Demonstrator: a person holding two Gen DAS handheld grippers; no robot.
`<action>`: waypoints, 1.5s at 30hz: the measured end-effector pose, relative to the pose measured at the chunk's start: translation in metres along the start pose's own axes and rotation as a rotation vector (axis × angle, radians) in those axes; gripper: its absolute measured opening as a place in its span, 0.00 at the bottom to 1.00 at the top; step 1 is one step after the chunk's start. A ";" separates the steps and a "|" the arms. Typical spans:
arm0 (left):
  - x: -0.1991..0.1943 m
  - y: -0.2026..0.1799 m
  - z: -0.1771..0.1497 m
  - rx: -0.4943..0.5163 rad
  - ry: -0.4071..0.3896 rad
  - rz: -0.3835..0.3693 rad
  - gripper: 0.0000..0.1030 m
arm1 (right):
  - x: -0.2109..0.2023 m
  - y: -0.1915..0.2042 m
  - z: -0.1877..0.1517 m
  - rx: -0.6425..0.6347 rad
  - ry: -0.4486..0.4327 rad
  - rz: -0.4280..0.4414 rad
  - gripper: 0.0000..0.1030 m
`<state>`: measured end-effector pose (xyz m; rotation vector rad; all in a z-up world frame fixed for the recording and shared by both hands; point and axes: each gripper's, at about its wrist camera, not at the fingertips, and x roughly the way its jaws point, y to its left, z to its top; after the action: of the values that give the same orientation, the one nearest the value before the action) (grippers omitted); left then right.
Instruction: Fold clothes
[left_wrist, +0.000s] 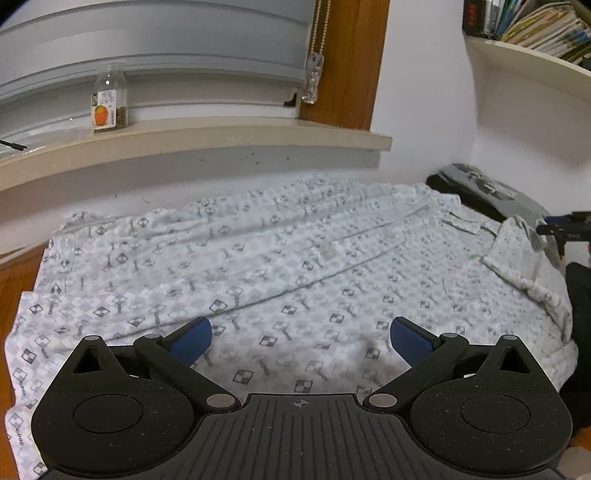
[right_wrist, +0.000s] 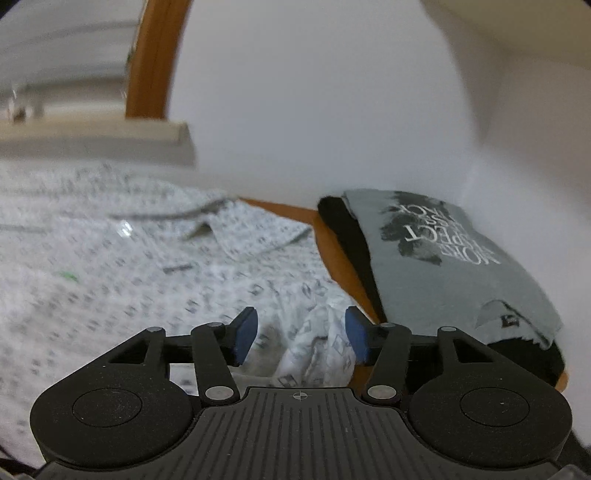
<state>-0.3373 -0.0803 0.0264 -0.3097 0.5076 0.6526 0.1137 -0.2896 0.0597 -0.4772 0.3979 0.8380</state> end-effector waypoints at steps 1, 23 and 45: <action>0.000 0.000 0.000 -0.001 0.000 -0.003 1.00 | 0.005 -0.005 -0.001 0.005 0.021 -0.010 0.55; 0.004 0.007 0.000 -0.052 0.031 0.009 0.99 | -0.106 -0.113 -0.006 0.190 -0.130 -0.231 0.10; -0.014 -0.016 0.000 0.071 0.050 0.068 0.66 | -0.066 0.136 -0.009 -0.198 -0.022 0.482 0.29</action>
<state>-0.3362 -0.0993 0.0356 -0.2426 0.5898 0.6927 -0.0340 -0.2559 0.0525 -0.5639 0.4181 1.3573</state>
